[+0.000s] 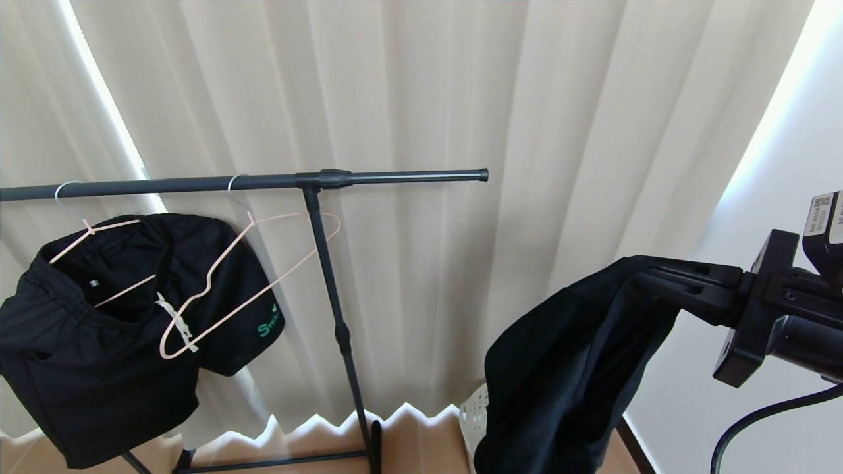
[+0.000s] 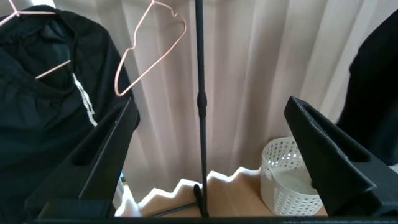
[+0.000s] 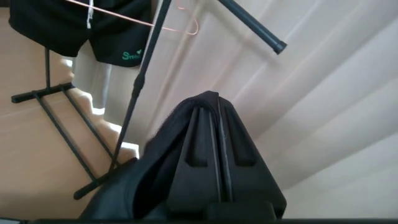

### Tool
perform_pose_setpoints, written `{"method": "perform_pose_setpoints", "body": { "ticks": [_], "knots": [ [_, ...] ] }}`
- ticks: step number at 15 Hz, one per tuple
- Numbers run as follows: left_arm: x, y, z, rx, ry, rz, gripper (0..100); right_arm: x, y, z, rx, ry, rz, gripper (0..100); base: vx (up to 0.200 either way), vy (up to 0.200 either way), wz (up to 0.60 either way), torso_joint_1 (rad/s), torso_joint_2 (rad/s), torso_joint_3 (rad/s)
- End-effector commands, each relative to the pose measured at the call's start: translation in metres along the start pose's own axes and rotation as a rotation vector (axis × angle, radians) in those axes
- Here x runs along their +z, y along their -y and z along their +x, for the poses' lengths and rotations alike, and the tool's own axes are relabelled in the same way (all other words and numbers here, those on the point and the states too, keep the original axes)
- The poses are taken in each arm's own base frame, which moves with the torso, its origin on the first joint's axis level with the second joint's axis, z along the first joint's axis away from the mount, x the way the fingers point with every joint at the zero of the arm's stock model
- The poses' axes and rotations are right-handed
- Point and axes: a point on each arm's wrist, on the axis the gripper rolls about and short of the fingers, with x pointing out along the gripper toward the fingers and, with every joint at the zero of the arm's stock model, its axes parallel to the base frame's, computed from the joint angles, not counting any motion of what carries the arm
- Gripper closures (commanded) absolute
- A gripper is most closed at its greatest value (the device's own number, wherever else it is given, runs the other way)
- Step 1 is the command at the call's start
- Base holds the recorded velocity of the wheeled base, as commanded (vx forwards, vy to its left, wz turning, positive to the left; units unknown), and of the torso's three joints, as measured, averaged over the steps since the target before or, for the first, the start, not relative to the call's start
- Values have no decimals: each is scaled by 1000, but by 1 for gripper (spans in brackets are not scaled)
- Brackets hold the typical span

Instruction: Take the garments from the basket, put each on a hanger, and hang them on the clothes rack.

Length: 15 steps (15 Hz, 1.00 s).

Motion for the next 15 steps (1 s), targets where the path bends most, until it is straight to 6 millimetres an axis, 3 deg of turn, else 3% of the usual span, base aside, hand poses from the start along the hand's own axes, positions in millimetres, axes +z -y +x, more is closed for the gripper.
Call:
{"method": "perform_pose_setpoints", "body": {
  "ticks": [1,5,8,11,15],
  "knots": [
    [0,0,0,0,-1,0,0,-1,0,1,2,-1,0,100,0,200,0,-7,-2,2],
    [0,0,0,0,-1,0,0,-1,0,1,2,-1,0,100,0,200,0,2,1,4],
    [0,0,0,0,-1,0,0,-1,0,1,2,-1,0,100,-200,200,0,2,5,-2],
    [0,0,0,-2,-1,0,0,-1,0,1,3,-3,1,100,-200,0,0,2,2,2],
    [0,0,0,-2,-1,0,0,-1,-1,1,3,-4,1,100,-150,200,0,-5,1,1]
  ]
}}
